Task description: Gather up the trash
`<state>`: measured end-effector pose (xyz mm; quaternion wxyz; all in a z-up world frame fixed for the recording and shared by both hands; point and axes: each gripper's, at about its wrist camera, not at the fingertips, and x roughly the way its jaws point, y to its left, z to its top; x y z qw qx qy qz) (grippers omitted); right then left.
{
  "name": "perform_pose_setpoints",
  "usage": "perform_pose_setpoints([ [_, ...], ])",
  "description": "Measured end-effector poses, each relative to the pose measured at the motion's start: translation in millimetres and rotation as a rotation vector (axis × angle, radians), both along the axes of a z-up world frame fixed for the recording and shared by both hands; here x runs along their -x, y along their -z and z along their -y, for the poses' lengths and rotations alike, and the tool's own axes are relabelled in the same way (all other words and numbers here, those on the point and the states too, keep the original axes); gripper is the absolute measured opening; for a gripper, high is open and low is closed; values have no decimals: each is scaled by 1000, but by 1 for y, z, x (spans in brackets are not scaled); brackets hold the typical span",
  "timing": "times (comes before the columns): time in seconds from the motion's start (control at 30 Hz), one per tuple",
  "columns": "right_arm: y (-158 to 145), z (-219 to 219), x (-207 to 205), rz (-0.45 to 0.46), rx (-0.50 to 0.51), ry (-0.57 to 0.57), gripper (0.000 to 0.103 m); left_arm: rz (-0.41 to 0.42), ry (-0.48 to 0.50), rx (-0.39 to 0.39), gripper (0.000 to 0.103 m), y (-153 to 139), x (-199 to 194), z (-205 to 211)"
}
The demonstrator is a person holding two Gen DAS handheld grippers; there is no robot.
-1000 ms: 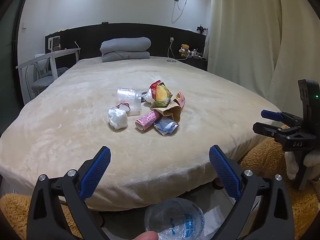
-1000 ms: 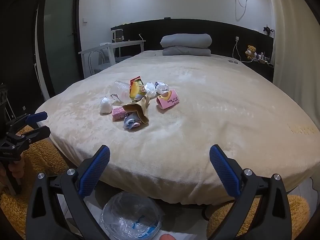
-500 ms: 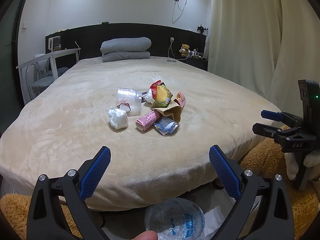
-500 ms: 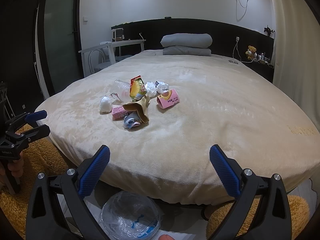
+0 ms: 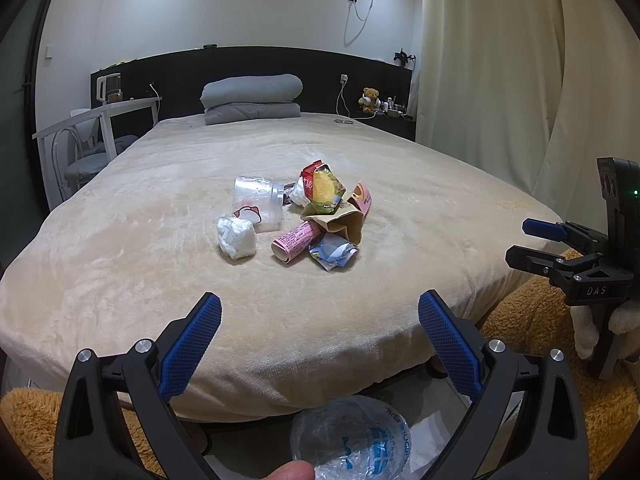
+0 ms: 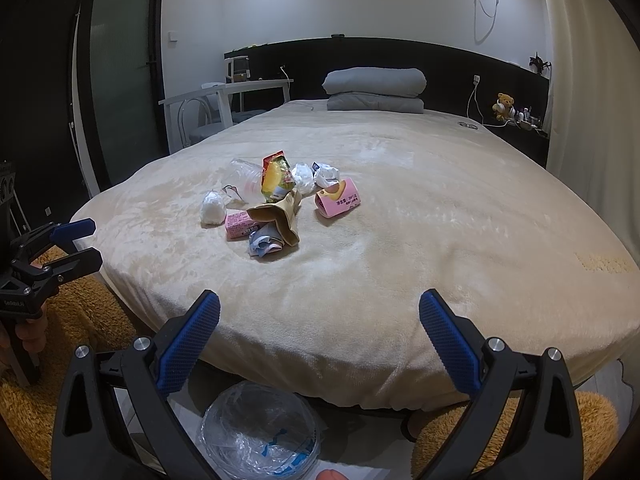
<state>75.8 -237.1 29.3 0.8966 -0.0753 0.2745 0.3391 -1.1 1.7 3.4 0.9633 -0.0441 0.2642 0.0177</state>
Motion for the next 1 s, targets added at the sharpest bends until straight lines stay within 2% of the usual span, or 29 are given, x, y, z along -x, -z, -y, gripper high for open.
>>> perform_pose_setpoints([
  [1.0, 1, 0, 0, -2, 11, -11, 99, 2, 0, -8, 97, 0, 2, -1],
])
